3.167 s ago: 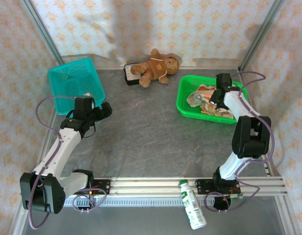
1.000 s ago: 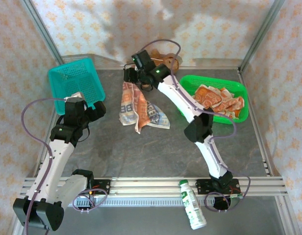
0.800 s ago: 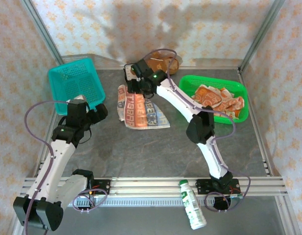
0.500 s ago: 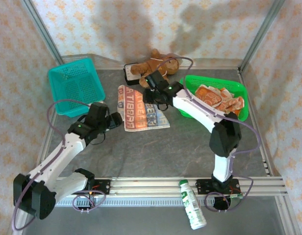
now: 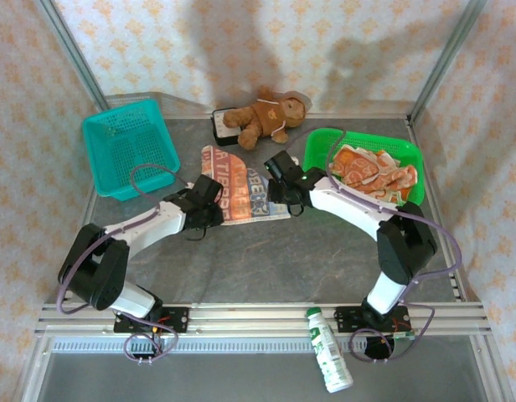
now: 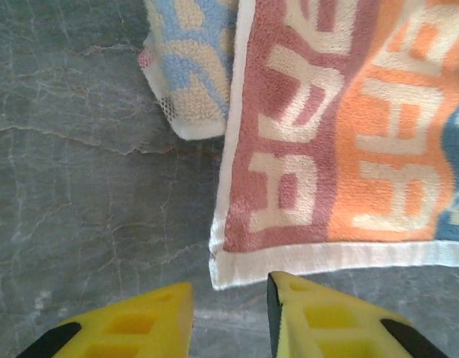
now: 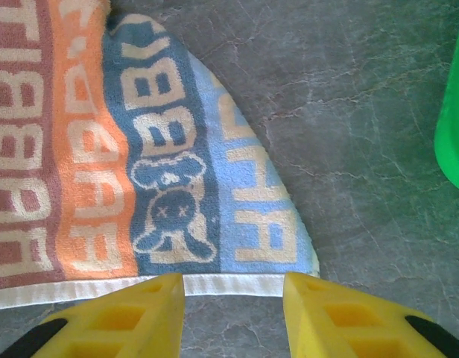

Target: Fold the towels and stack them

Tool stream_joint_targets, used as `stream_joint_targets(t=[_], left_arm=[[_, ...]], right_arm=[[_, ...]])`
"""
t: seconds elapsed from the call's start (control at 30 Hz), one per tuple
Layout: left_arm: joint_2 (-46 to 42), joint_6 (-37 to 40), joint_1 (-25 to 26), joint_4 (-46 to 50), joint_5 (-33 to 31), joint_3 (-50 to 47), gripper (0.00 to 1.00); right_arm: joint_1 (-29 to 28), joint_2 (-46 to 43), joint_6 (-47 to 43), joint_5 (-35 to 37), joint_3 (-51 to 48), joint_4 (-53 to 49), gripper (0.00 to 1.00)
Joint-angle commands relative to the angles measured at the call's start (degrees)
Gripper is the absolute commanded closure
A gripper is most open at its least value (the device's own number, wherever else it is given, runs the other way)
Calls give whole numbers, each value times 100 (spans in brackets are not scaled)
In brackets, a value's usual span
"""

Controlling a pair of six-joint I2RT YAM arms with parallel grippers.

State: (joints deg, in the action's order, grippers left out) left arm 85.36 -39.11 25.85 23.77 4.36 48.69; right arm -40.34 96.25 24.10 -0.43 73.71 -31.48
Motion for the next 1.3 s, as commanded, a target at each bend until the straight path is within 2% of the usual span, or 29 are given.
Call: stream_joint_targets(t=[0.0, 0.23, 0.33, 0.37, 0.4, 0.73, 0.83, 1.0, 1.27], left_arm=[[340, -29, 17, -159, -217, 272, 68], [717, -17, 15, -432, -218, 251, 70], [755, -15, 12, -424, -366, 307, 85], [732, -17, 15, -401, -409, 300, 95], [696, -17, 10, -373, -438, 281, 100], [-172, 27, 17, 349, -1017, -35, 100], [-415, 23, 13, 321, -974, -171, 100], [-397, -43, 17, 330, -939, -130, 100], [-331, -88, 10, 256, -840, -155, 100]], right_arm=[[41, -276, 138, 315, -100, 180, 61], [41, -173, 137, 254, -192, 246, 61], [42, -61, 136, 215, -200, 263, 61], [43, -18, 134, 189, -209, 274, 61], [50, 33, 127, 151, -211, 283, 61], [143, 609, 496, -337, -471, 445, 64], [149, 738, 634, -519, -552, 526, 66], [103, 809, 951, -850, -844, 721, 67], [-159, 830, 989, -788, -1076, 703, 67]])
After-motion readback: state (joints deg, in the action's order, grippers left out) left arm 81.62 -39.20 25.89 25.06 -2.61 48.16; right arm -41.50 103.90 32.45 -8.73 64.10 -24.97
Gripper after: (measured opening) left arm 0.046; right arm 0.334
